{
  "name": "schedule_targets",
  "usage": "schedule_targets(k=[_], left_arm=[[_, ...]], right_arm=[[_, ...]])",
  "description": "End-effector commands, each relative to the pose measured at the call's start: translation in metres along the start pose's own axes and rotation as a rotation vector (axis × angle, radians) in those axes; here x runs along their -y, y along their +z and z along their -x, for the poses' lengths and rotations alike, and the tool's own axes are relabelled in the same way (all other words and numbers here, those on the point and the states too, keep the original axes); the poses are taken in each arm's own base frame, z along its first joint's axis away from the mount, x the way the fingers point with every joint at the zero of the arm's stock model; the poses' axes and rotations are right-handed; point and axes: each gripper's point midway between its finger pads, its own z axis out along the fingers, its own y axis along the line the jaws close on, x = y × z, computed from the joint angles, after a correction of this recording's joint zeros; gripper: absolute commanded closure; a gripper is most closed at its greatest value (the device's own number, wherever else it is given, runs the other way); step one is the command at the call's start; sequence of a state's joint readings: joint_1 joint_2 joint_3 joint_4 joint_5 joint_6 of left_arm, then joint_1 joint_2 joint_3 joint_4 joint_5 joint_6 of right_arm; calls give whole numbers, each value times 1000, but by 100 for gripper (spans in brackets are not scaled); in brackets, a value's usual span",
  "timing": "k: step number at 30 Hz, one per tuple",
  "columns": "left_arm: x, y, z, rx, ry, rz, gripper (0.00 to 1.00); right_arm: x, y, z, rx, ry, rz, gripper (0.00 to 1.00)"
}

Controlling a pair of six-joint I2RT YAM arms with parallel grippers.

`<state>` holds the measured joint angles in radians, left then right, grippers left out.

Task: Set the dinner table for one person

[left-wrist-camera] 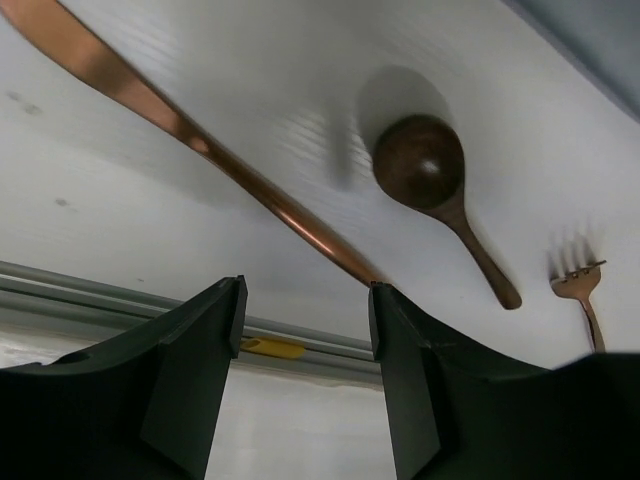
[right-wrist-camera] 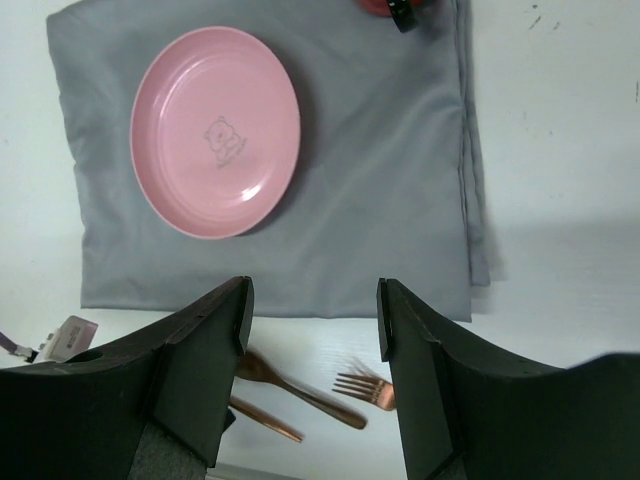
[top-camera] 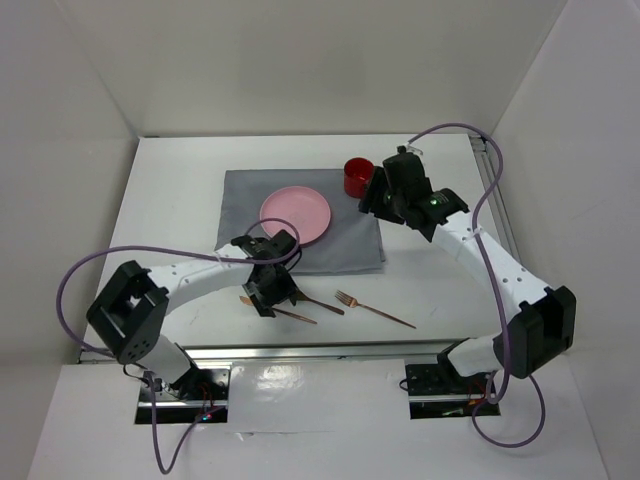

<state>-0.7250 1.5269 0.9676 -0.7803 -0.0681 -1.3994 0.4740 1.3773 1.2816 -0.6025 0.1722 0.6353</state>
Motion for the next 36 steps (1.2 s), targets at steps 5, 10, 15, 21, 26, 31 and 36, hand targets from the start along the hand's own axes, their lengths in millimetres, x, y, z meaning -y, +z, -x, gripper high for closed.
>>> schedule_targets(k=[5,10,15,21,26,31,36], left_arm=[[27,5,-9,16,-118,-7,34],[27,12,-11,21,-159,8,47],[21,33,-17,-4,-179,32,50],[4,47,-27,-12,-191,83,50],[-1,49,-26,-3,-199,95,63],[-18,41,-28,-4,-223,148,100],[-34,8,-30,20,-260,107,100]], right_arm=[[18,-20,7,33,-20,-5,36],[30,-29,12,46,-15,-9,36],[40,-31,13,47,-14,-15,36],[50,-27,9,36,-14,-40,36],[49,-27,8,31,-14,-32,36],[51,-26,5,24,-15,-37,36],[51,-26,5,24,-15,-37,36]])
